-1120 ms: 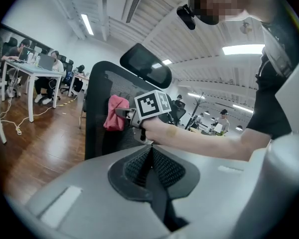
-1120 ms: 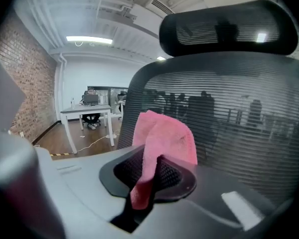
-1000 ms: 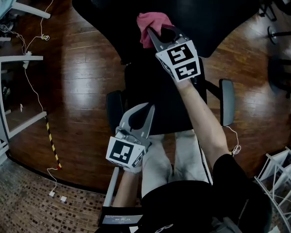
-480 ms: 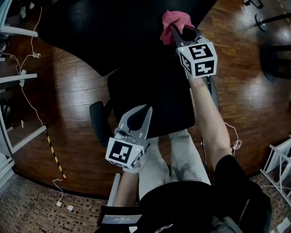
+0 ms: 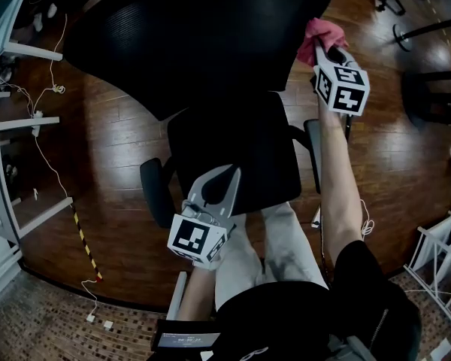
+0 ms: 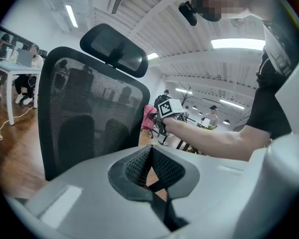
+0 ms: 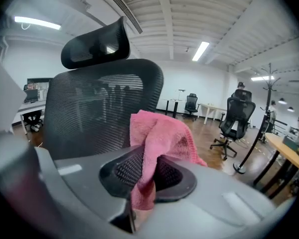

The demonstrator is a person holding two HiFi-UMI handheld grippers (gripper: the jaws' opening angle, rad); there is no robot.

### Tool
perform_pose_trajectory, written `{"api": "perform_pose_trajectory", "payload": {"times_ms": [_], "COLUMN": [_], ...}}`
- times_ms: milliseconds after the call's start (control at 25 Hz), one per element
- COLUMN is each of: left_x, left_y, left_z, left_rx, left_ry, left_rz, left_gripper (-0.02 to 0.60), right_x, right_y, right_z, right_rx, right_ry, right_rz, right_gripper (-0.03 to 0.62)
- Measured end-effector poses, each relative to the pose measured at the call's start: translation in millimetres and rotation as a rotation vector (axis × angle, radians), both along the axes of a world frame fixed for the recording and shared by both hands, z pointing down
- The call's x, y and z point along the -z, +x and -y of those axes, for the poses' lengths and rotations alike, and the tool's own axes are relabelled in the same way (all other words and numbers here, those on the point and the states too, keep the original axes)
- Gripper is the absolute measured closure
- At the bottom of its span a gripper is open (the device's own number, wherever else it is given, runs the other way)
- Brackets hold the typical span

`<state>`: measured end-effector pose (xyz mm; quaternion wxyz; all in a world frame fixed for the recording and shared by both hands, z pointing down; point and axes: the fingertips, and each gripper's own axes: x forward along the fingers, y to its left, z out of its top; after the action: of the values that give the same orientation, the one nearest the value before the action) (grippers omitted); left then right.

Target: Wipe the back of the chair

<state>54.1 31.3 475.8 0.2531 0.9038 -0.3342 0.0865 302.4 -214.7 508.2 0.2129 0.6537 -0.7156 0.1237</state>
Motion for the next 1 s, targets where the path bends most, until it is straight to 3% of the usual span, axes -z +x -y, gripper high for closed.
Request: {"api": "perform_pose_trajectory", "payload": {"times_ms": [120, 320, 1000], "left_x": [-0.4, -0.4, -0.9], "left_y": [-11.7, -37.0, -164.5], "left_z": [-3.2, -5.8, -18.4], "left_rx": [0.019, 0.052, 0.252], "left_ry": [0.006, 0.01, 0.006], "left_rz": [-0.007, -0.021, -0.028], "left_gripper": [0.591, 0.591, 0.591], "right_x": [8.8, 22.3, 27.1], "right_y": [7.8, -48.4, -391.9], "right_z": [2.2, 16.0, 11.8], "right_rx": [-0.027, 0.048, 0.597], "right_ry": [0.009, 0.022, 0.055], "right_rz": [-0.017, -0.069, -0.045], "right_gripper": [0.554, 0.554, 0.554]}}
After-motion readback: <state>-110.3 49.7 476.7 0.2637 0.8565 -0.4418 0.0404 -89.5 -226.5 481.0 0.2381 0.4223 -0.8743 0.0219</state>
